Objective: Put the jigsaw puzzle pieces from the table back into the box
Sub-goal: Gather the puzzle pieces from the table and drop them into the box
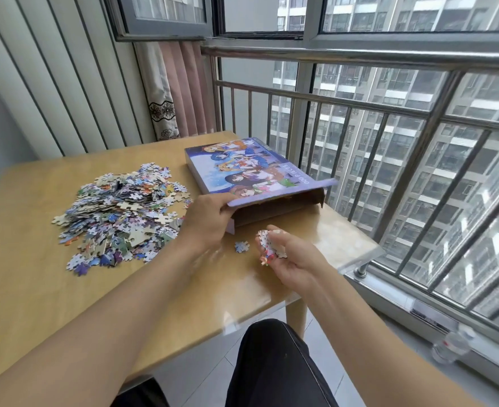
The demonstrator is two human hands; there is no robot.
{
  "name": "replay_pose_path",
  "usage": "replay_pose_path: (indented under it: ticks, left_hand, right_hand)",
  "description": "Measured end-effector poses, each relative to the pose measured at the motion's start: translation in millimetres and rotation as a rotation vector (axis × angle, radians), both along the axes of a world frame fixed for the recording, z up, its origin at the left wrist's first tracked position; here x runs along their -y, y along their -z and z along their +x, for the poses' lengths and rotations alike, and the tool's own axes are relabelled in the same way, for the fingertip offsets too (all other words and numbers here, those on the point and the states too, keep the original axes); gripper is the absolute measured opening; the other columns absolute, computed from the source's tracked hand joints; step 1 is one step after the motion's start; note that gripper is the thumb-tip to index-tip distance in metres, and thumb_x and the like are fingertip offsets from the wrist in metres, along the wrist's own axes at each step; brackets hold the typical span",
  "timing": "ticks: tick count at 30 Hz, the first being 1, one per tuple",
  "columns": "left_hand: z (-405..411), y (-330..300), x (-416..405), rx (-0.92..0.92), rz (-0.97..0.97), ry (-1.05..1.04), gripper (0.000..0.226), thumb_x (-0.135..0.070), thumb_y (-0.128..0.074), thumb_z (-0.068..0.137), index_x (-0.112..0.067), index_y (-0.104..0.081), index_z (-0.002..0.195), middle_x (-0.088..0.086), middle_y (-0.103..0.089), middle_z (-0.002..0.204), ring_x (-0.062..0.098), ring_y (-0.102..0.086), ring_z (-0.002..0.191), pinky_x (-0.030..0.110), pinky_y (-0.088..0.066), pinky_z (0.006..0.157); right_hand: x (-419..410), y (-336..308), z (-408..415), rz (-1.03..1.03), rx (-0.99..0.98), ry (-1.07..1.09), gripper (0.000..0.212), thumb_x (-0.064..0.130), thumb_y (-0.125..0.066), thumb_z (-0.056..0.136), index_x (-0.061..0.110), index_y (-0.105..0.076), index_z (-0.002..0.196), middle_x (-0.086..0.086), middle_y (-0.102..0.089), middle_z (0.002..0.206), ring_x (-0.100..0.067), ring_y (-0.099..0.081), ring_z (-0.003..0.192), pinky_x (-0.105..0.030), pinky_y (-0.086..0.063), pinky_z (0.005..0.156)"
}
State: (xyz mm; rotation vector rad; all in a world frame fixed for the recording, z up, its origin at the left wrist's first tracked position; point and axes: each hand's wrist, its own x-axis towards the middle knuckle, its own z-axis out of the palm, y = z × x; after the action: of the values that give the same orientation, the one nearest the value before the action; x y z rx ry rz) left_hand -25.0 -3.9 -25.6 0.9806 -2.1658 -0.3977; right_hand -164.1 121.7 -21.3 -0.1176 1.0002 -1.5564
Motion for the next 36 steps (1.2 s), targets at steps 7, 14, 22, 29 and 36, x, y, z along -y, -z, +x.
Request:
replay_pose_path:
  ticks: [7, 14, 22, 29, 36]
  left_hand:
    - [-0.9, -24.2, 6.4, -0.295, 0.245, -0.065, 0.020, -0.023, -0.061, 0.099, -0.016, -0.076, 0.109, -0.002, -0.073, 0.097, 0.015, -0.064, 0.093, 0.025, -0.047, 0.074]
    - [8.7, -73.3, 17.5, -0.388, 0.267, -0.029, 0.017, -0.032, -0.061, 0.099, -0.021, -0.075, 0.101, -0.001, -0.074, 0.094, 0.016, -0.063, 0.089, 0.026, -0.046, 0.075]
    - [21.7, -97.6, 30.3, -0.461, 0.351, 0.092, 0.016, -0.030, -0.060, 0.100, -0.031, -0.075, 0.103, -0.006, -0.075, 0.106, 0.016, -0.067, 0.106, 0.047, -0.052, 0.101]
    - [26.3, -106.1, 29.5, -0.521, 0.325, 0.128, 0.016, -0.024, -0.061, 0.099, -0.031, -0.075, 0.097, -0.008, -0.075, 0.096, 0.013, -0.066, 0.095, 0.044, -0.052, 0.100]
    - [23.2, -87.9, 27.7, -0.431, 0.263, 0.094, 0.018, -0.023, -0.060, 0.100, -0.015, -0.076, 0.102, 0.001, -0.074, 0.098, 0.019, -0.066, 0.093, 0.033, -0.050, 0.084]
  right_hand:
    - [52.5, -47.6, -24.8, -0.023, 0.023, 0.064, 0.022, -0.009, -0.047, 0.100, -0.005, -0.056, 0.119, -0.023, -0.055, 0.108, -0.028, -0.061, 0.093, -0.033, -0.056, 0.056]
    - [101.9, -79.1, -23.6, 0.039, -0.110, 0.143, 0.042, -0.008, -0.036, 0.096, 0.003, -0.057, 0.131, -0.014, -0.066, 0.117, -0.024, -0.065, 0.084, -0.029, -0.058, 0.055]
    - [116.7, -121.0, -20.0, -0.139, 0.372, 0.331, 0.080, 0.089, -0.052, 0.067, 0.026, -0.067, 0.113, -0.004, -0.073, 0.106, -0.032, -0.069, 0.096, -0.051, -0.052, 0.094]
    - [107.3, -115.2, -19.9, -0.264, 0.148, 0.143, 0.085, 0.086, -0.031, 0.084, 0.020, -0.066, 0.124, -0.008, -0.073, 0.115, -0.029, -0.069, 0.105, -0.043, -0.056, 0.090]
    - [57.2, -88.8, -6.9, -0.117, -0.453, 0.064, 0.022, 0.019, -0.059, 0.099, 0.005, -0.067, 0.114, -0.012, -0.072, 0.107, -0.022, -0.071, 0.097, -0.031, -0.059, 0.080]
